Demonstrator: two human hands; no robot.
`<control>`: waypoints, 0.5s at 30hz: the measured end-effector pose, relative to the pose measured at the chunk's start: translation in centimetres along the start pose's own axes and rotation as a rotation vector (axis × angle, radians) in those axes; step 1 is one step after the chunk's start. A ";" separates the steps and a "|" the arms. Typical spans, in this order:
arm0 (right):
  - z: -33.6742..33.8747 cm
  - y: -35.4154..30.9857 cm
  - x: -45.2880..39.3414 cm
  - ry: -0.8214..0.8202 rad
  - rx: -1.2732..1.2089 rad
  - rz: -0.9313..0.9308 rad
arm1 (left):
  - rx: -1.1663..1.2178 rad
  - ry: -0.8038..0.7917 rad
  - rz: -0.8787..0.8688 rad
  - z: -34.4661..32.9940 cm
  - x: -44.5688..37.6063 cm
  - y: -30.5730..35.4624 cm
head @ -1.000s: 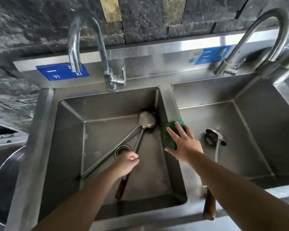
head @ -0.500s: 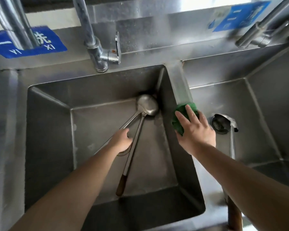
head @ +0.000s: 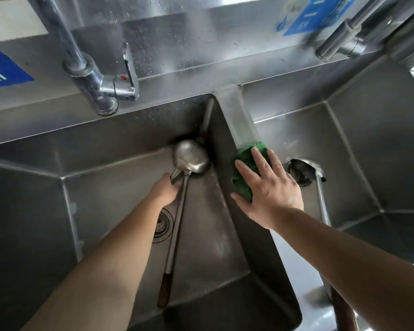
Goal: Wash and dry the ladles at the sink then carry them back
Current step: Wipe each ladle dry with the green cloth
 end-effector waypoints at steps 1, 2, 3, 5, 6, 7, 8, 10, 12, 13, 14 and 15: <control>0.0 0.0 0.0 -0.009 0.004 0.002 | -0.007 0.000 -0.010 -0.1 -0.4 -0.3; 0.0 -0.1 -0.1 -0.014 0.004 0.002 | -0.017 0.000 -0.028 -0.1 -0.7 -0.6; 0.1 -0.1 -0.1 -0.016 0.005 -0.002 | -0.022 -0.001 -0.049 -0.2 -1.0 -0.6; 0.0 0.1 -0.1 -0.019 0.004 -0.011 | -0.001 0.006 -0.072 -0.1 -1.1 -0.7; -0.1 0.2 -0.1 -0.020 0.008 -0.014 | 0.018 0.018 -0.080 0.2 -0.9 -0.5; -0.1 0.2 -0.1 -0.014 0.012 -0.016 | 0.035 0.034 -0.086 0.6 -0.7 -0.4; -0.1 0.2 -0.1 -0.008 0.013 -0.019 | 0.046 0.046 -0.091 1.0 -0.4 -0.2; -0.1 0.2 -0.1 -0.001 0.011 -0.025 | 0.051 0.049 -0.109 1.8 0.5 0.1; -0.2 0.4 0.1 0.006 0.013 -0.032 | 0.044 0.040 -0.141 2.5 1.5 0.5; -0.2 0.4 0.1 0.011 0.014 -0.032 | 0.051 0.035 -0.154 3.0 2.1 0.7; -0.2 0.4 0.1 0.014 0.012 -0.033 | 0.058 0.034 -0.163 3.5 2.8 0.8; -0.1 0.3 0.0 0.018 0.008 -0.034 | 0.066 0.038 -0.172 4.1 3.5 0.8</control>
Point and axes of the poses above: each hand's wrist, its own x-axis away from the middle knuckle, its own z-axis out of the back of the hand, y = z × x, the point moved 9 cm from there along -x, towards the middle knuckle, and after that the axes turned 14 degrees about y, right-handed, at the moved point
